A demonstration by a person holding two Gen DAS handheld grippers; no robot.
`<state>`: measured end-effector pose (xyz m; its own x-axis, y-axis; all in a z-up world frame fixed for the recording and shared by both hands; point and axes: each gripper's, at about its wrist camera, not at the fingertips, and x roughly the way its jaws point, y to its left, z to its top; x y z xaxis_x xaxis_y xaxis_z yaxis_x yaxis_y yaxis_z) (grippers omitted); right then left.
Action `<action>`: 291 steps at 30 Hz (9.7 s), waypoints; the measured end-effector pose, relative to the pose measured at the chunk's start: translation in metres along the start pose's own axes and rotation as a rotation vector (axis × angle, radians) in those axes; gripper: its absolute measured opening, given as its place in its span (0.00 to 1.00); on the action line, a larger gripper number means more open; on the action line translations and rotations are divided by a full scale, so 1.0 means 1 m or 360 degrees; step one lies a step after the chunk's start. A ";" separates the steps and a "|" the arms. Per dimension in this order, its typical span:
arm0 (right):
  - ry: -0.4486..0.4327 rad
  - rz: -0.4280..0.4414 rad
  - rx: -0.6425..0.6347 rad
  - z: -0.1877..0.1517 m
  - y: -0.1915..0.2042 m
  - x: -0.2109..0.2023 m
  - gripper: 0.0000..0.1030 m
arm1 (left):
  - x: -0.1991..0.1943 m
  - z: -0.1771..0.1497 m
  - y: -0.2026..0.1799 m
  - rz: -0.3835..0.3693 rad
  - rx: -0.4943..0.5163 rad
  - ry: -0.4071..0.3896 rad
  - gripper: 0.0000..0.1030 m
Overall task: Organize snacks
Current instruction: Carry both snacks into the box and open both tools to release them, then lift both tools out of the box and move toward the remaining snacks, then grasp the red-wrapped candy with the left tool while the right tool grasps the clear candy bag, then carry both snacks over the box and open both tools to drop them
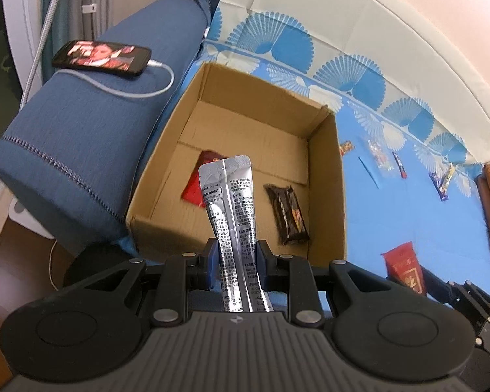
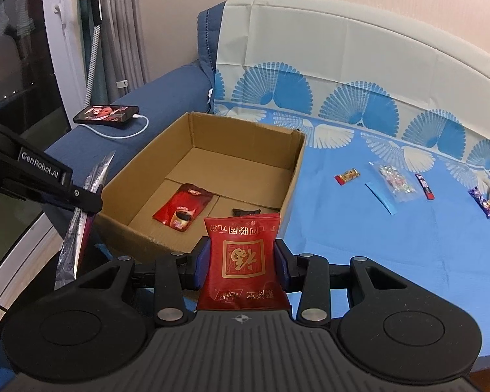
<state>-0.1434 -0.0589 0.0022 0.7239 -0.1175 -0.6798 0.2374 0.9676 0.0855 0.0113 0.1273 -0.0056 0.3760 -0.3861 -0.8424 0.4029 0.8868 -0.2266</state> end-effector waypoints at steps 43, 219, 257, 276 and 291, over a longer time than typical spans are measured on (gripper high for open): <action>0.0165 0.0093 0.0046 0.077 -0.015 0.207 0.42 | 0.172 0.122 -0.013 0.0207 0.0155 0.0144 0.26; -0.0278 0.0039 0.0052 -0.016 -0.061 -0.022 0.23 | 0.007 0.011 -0.099 0.0122 0.0506 -0.0042 0.18; -0.0195 0.0086 -0.0135 -0.024 -0.006 -0.028 0.23 | -0.018 -0.014 -0.040 0.0136 0.0332 -0.0081 0.18; -0.0151 0.0166 -0.0144 0.018 0.005 0.034 0.23 | 0.021 0.035 -0.019 0.0185 0.0258 -0.0048 0.18; -0.0070 0.0202 -0.0099 0.049 -0.003 0.107 0.23 | 0.082 0.084 -0.028 0.0209 0.0289 -0.0005 0.18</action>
<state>-0.0350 -0.0850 -0.0353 0.7734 -0.0018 -0.6339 0.1025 0.9872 0.1222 0.1006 0.0491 -0.0277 0.4374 -0.2713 -0.8573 0.4940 0.8692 -0.0230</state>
